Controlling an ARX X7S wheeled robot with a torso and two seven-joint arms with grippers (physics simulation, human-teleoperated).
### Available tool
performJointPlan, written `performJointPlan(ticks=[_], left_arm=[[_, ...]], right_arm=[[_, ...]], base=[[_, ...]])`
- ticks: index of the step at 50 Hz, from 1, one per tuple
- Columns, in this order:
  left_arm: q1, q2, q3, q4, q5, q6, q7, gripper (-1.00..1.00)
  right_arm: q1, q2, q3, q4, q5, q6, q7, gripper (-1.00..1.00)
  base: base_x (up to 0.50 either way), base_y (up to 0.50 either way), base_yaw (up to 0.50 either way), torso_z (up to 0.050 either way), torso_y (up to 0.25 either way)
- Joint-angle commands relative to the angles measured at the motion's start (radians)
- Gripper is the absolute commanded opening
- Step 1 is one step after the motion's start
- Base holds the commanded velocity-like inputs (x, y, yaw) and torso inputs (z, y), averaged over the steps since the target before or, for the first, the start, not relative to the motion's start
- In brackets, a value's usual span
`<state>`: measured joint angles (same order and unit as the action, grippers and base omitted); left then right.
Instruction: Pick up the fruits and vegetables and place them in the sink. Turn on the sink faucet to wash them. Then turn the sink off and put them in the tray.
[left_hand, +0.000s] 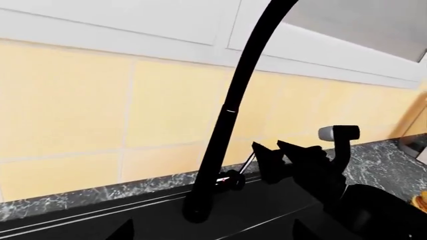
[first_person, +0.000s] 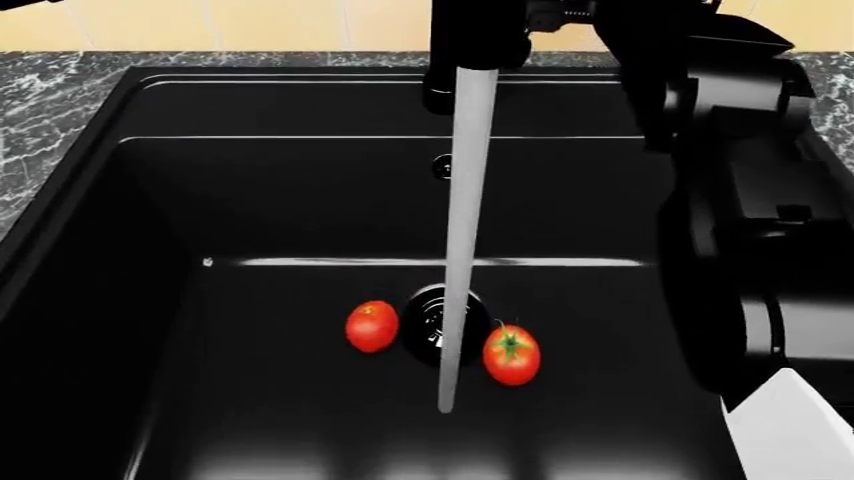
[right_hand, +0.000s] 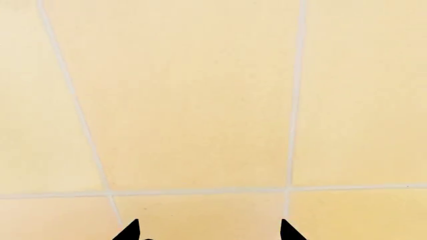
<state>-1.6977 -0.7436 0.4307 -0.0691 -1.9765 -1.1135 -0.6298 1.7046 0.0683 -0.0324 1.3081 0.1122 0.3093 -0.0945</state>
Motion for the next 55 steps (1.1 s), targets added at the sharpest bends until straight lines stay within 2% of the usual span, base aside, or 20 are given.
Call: performJointPlan(ticks=[1,12,21,31,42,55], left_arm=[[0.003,0.003,0.001,0.001,0.001,0.009,0.005,1.0],[0.0,0.005,0.003,-0.001,0.0,0.014,0.008,1.0],[-0.011,0.018,0.006,-0.007,0.006,0.021,0.019,1.0],[-0.02,0.028,0.013,-0.007,0.006,0.023,0.02,1.0],[-0.029,0.027,0.017,-0.012,0.012,0.028,0.017,1.0],[-0.032,0.027,0.021,-0.009,0.036,0.032,0.033,1.0]], right_arm=[[0.049,0.031,-0.018,0.001,-0.105,-0.032,0.029,1.0],[0.135,0.036,-0.005,0.001,-0.109,-0.035,-0.002,1.0],[0.149,0.085,-0.042,0.0,-0.132,-0.02,0.005,1.0],[0.069,0.124,-0.057,0.0,-0.125,-0.037,0.019,1.0],[-0.023,0.103,-0.063,0.0,-0.114,-0.097,-0.001,1.0],[-0.055,0.083,-0.053,0.0,-0.105,-0.104,-0.015,1.0]], base=[[0.0,0.0,0.0,0.0,0.0],[0.0,0.0,0.0,0.0,0.0],[0.0,0.0,0.0,0.0,0.0],[0.0,0.0,0.0,0.0,0.0],[0.0,0.0,0.0,0.0,0.0],[0.0,0.0,0.0,0.0,0.0]])
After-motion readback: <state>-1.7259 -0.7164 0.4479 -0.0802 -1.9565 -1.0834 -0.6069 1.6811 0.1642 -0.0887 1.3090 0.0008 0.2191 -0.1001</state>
